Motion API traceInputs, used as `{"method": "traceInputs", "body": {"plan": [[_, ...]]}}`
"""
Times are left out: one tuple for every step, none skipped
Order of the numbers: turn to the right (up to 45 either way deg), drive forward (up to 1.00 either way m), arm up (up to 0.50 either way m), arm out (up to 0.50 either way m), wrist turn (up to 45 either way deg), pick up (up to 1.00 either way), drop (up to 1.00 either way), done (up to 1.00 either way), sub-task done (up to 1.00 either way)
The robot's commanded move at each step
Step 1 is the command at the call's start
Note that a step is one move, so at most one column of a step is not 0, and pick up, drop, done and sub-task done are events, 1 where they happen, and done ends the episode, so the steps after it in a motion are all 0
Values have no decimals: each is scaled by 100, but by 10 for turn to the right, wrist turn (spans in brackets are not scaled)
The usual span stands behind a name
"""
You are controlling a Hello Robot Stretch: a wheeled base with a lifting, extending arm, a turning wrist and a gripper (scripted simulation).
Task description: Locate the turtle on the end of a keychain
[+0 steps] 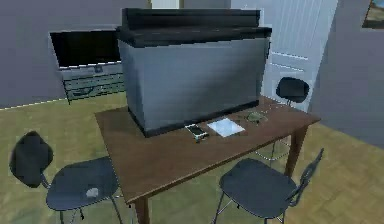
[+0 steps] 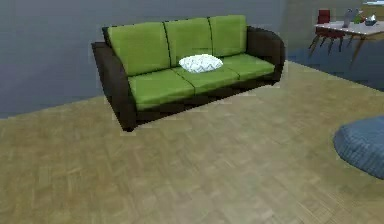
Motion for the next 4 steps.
{"method": "traceInputs", "body": {"plan": [[450,0,0,0,0,0,0,0,0],[450,0,0,0,0,0,0,0,0],[0,30,0,0,0,0,0,0,0],[-450,0,0,0,0,0,0,0,0]]}}
